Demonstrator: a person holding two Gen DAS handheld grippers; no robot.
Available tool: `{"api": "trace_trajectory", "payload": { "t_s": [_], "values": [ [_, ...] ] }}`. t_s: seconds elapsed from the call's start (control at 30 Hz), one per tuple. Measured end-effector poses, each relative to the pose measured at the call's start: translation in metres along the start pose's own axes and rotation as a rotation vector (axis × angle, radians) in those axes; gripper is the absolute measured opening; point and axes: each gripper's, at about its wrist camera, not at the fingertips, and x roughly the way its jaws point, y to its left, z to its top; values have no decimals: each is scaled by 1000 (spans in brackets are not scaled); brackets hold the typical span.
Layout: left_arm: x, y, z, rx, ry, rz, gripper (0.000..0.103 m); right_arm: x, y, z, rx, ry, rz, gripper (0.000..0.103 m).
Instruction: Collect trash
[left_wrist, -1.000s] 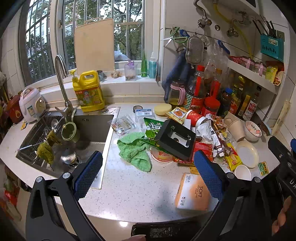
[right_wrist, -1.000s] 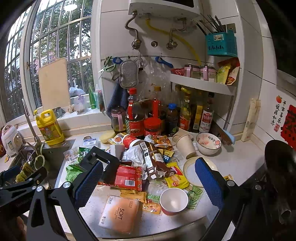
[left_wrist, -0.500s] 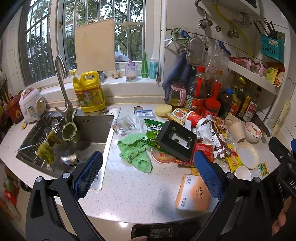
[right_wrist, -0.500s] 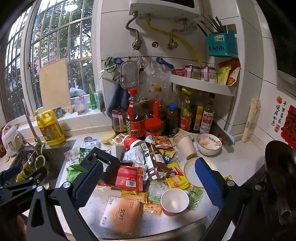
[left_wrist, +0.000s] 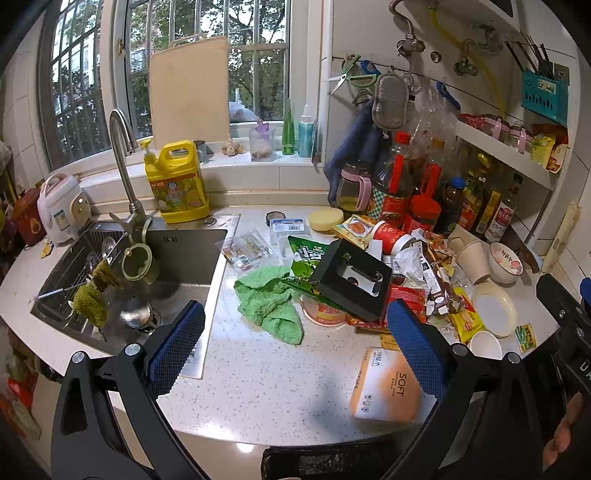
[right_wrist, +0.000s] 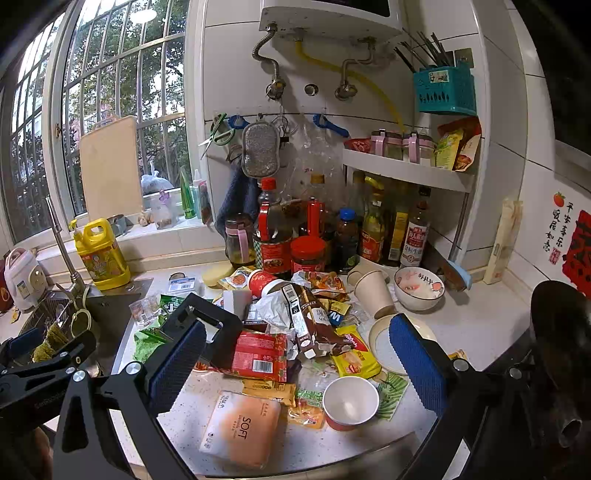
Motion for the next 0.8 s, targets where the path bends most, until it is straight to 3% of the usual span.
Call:
{"api": "trace_trajectory", "payload": {
  "t_s": [0.8],
  "values": [
    [0,-1,-2,0,-2,-1,97,1,-1,-1,1,-1,2,98]
  ]
}}
